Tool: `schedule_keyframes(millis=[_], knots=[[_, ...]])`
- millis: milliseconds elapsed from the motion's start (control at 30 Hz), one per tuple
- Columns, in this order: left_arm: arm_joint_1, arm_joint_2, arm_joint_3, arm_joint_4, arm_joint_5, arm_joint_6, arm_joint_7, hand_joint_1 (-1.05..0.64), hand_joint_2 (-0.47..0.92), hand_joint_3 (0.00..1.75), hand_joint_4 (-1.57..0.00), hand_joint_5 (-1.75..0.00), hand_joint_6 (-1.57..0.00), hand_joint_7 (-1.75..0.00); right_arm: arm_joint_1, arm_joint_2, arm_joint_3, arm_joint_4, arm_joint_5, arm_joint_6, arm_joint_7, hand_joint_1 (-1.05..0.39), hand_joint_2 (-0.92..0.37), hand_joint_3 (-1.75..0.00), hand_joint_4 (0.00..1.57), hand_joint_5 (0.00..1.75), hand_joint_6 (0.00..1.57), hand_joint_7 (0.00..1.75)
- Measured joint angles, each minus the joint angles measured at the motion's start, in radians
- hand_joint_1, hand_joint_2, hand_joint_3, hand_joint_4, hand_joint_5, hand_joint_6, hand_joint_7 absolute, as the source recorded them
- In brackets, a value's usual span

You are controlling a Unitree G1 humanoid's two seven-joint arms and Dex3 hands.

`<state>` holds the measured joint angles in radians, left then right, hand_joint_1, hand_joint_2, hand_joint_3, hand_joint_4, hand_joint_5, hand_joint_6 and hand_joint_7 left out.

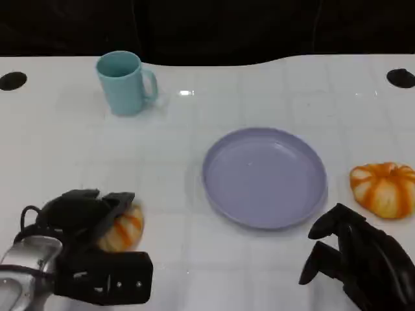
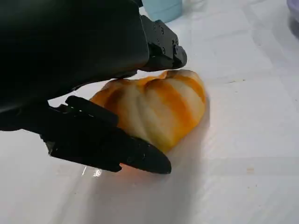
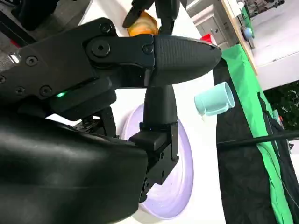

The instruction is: Grasp the bread from the table and place it into the plate.

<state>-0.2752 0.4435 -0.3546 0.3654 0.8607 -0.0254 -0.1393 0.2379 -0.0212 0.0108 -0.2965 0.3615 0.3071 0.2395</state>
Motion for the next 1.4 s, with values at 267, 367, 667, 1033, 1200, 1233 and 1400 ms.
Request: schedule_keyframes(millis=[267,367,667,1033,1200,1233,1400], knots=[[-0.014,-0.01,0.002,0.149,-0.076,-0.139,0.227,-0.22,0.92,0.36,-0.65,-1.4,-0.96,-0.15,0.001,0.0,0.0,-0.002,-0.001,-0.001,0.0,-0.53,-0.92,-0.54,0.63,1.75,0.44,1.71],[-0.034,-0.012,-0.002,0.221,-0.089,-0.201,0.309,-0.24,0.91,0.44,-0.75,-1.61,-0.95,-0.69,0.001,0.0,0.0,-0.002,-0.006,-0.005,0.001,-0.53,-0.92,-0.54,0.63,1.75,0.44,1.71],[-0.069,-0.024,-0.031,0.364,-0.081,-0.337,0.566,-0.22,0.79,0.74,-0.84,-1.75,-0.64,-1.74,0.002,0.001,-0.001,-0.003,0.001,-0.002,0.002,-0.52,-0.92,-0.53,0.63,1.75,0.44,1.71],[-0.07,-0.03,-0.02,0.404,-0.13,-0.435,0.636,-0.16,0.6,1.1,-0.86,-1.75,-0.67,-1.75,0.002,0.002,-0.001,-0.003,-0.001,-0.002,-0.005,-0.53,-0.92,-0.53,0.63,1.75,0.44,1.72],[-0.076,-0.041,-0.011,0.411,-0.162,-0.471,0.644,-0.17,0.58,1.14,-0.88,-1.75,-0.69,-1.75,0.001,0.002,-0.001,-0.003,-0.001,-0.002,-0.006,-0.52,-0.92,-0.54,0.62,1.75,0.41,1.71],[-0.079,-0.045,-0.007,0.411,-0.17,-0.471,0.643,-0.17,0.57,1.15,-0.88,-1.75,-0.69,-1.75,0.001,0.002,-0.001,-0.003,-0.001,-0.002,-0.006,-0.52,-0.92,-0.54,0.62,1.75,0.41,1.71],[-0.088,-0.05,0.025,0.369,-0.237,-0.468,0.575,-0.19,0.54,1.17,-0.88,-1.75,-0.69,-1.75,0.001,0.002,-0.003,0.0,0.0,-0.003,-0.006,-0.51,-0.92,-0.55,0.62,1.75,0.42,1.72]])
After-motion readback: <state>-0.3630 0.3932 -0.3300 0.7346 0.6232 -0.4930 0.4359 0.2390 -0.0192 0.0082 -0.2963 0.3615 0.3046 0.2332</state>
